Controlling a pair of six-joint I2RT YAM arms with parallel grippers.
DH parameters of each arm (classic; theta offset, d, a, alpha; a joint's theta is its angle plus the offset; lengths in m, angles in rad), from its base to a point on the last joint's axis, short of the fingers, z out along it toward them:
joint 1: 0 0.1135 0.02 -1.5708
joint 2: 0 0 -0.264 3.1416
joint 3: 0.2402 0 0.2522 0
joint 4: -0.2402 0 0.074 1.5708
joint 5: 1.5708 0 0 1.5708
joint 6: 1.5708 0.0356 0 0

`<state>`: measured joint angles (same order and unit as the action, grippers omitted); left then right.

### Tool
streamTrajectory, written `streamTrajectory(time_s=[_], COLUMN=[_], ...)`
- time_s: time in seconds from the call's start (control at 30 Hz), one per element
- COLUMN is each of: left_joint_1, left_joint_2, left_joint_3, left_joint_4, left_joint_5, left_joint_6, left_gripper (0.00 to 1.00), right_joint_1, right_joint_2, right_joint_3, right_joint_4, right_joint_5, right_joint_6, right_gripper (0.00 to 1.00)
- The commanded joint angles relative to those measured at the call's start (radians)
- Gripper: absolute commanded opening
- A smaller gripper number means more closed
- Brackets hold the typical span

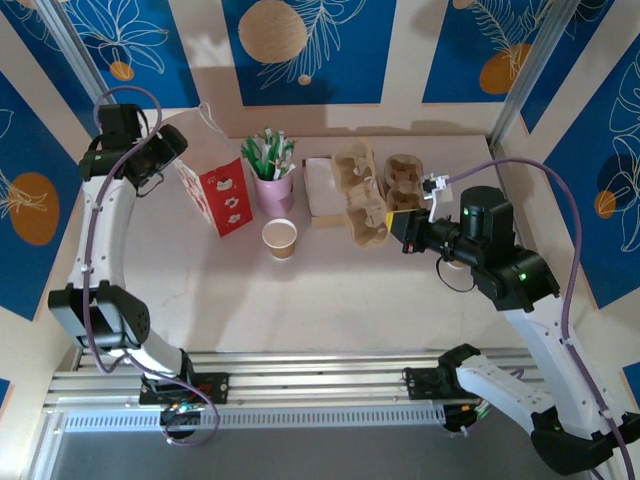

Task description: Pack the takeout coffee

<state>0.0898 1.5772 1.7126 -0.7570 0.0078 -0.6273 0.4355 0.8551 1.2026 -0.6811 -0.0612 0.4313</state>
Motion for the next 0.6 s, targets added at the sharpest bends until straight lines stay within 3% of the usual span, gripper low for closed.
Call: streamTrajectory(time_s=[0.0,0.17,0.57], left_joint_1=[0.010,0.003,0.004], left_joint_2=[0.040,0.091,0.130], left_joint_3=[0.012,0.010,0.006], left_joint_4=[0.031,0.048,0.056], left_joint_5=[0.027,0.034,0.001], left_joint_6=[-0.021,-0.026,-0.002], left_gripper=[0.85,0.78,0.45], right_joint_1=[0.014,0.035,0.069], right_joint_2=[-0.011,-0.019,-0.023], right_joint_3=[0.016,0.029,0.061], right_joint_4=[-0.005,-0.008,-0.018], right_joint_5=[-0.029,-0.030,-0.029], right_joint_6=[-0.019,-0.018,-0.020], right_gripper=[0.00,0.00,0.00])
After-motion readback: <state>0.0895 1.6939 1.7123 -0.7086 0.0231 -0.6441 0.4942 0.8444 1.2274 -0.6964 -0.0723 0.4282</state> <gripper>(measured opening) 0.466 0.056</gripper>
